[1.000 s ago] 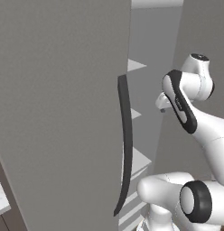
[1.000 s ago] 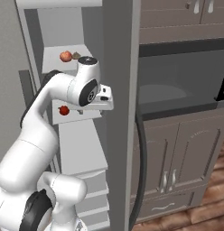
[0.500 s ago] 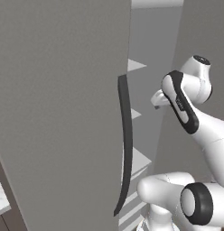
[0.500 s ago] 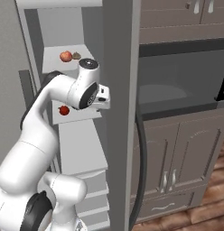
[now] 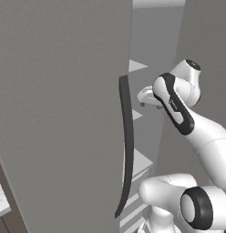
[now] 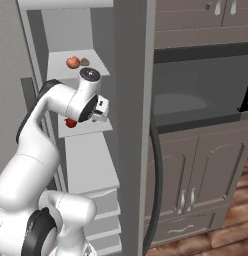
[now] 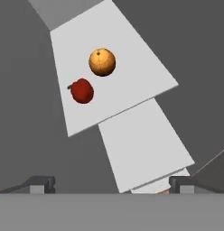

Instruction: Take the bell pepper and orange from the second highest rack and move them to the highest rack where the peach and garlic are located, to maximize freezer space. Close the freezer door after rearranging.

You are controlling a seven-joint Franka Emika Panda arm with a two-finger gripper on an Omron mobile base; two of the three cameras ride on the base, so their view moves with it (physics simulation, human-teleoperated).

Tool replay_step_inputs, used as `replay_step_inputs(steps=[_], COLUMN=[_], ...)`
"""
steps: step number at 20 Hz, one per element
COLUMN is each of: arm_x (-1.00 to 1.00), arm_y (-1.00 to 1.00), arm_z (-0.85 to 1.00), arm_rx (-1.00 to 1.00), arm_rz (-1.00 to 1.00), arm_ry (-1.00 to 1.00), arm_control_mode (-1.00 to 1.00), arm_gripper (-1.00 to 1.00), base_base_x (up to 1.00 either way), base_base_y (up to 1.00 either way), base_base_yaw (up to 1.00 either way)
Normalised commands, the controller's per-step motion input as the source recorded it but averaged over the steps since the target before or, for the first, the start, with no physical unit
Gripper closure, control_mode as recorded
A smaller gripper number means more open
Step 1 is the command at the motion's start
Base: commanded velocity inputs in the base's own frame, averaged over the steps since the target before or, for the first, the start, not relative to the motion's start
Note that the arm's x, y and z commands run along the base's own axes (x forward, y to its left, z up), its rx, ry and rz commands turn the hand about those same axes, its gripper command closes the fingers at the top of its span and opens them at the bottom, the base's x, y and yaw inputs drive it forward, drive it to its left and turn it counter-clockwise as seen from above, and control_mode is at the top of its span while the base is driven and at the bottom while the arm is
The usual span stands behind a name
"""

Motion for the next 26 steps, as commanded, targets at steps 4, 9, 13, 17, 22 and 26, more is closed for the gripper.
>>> replay_step_inputs(steps=[4, 9, 13, 17, 22, 26], arm_x=[-0.06, 0.15, 0.25, 0.21, 0.19, 0.34], arm_y=[0.01, 0.34, 0.36, 0.17, 0.00, 0.03], arm_z=[-0.01, 0.00, -0.05, -0.14, -0.20, -0.08], arm_rx=[0.19, 0.15, 0.15, 0.18, 0.10, 0.10], arm_rz=[0.02, -0.13, -0.18, -0.19, -0.24, -0.18], arm_ry=[0.03, 0.08, 0.01, 0.00, 0.00, 0.09], arm_control_mode=[-1.00, -1.00, -1.00, -1.00, -1.00, -1.00], arm_gripper=[-1.00, -1.00, -1.00, -1.00, -1.00, -1.00], base_base_x=[0.00, 0.00, 0.00, 0.00, 0.00, 0.00], base_base_y=[0.00, 0.00, 0.00, 0.00, 0.00, 0.00], base_base_yaw=[0.00, 0.00, 0.00, 0.00, 0.00, 0.00])
